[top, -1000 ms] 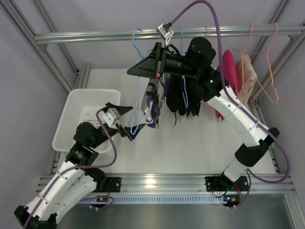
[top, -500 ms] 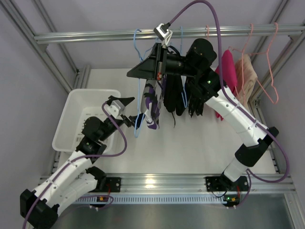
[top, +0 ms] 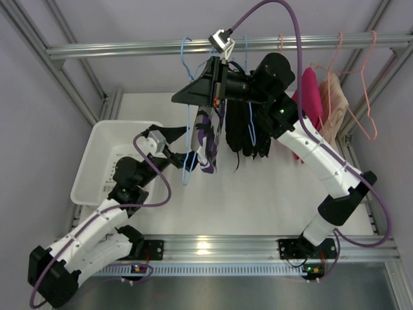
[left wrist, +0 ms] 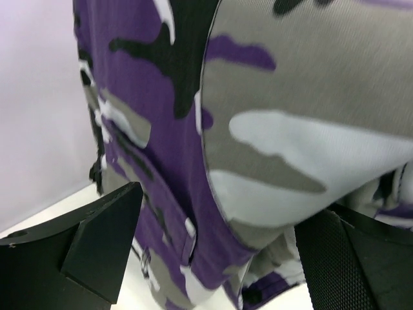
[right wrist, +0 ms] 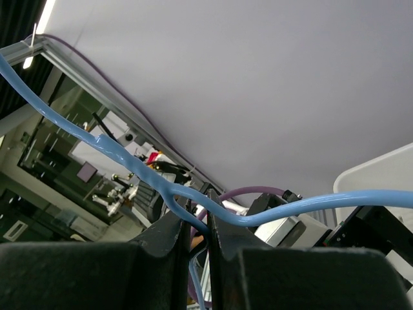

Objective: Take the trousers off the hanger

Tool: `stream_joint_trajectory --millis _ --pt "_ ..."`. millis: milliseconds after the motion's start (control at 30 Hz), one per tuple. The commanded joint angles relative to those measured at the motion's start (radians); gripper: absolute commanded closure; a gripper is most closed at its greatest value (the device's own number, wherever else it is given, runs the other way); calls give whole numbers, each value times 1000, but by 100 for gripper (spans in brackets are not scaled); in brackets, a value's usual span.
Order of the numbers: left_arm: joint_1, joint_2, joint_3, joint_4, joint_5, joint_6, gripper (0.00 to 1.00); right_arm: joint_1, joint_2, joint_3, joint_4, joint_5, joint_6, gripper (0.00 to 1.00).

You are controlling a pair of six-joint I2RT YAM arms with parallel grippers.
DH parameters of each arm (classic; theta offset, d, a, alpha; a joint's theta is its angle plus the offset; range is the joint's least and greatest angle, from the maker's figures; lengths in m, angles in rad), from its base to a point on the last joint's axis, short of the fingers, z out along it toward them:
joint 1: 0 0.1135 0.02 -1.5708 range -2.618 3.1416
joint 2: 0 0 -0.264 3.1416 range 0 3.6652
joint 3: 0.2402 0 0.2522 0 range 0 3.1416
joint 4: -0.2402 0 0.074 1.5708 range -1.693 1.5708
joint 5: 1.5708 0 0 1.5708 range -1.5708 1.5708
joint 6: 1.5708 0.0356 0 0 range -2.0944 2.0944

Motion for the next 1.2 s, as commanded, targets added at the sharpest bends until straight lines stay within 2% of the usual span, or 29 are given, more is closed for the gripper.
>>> stream_joint_trajectory --millis 0,133,267,300,333,367,433,500,533,867,1167 --pt "-16 23 61 134 -21 -30 2 7 -22 49 226 -12 -40 100" --pt "-17 47 92 133 -89 -21 9 20 -33 23 236 -21 -29 100" --pt "-19 69 130 142 -95 -26 30 24 -40 -7 249 -26 -20 100" --pt "-19 72 142 144 -94 -30 36 26 -40 -7 255 -27 -18 100" --pt "-19 72 147 144 -94 -30 48 26 -42 -7 255 -32 -20 100" --pt "-19 70 150 142 -101 -23 55 27 -45 -11 253 -33 -23 100" --pt "-19 58 162 122 -130 -17 82 27 -60 -30 236 -38 -41 100" --pt "-17 40 178 90 -146 2 96 18 -88 -78 221 -39 -66 100" --pt "-19 33 198 60 -150 5 100 4 -98 -98 209 -38 -75 100" --pt "-17 -49 356 -141 -163 0 100 -128 -210 -364 131 -41 -191 100" --pt "-17 -65 411 -221 -97 -9 100 -239 -247 -441 153 -30 -158 100"
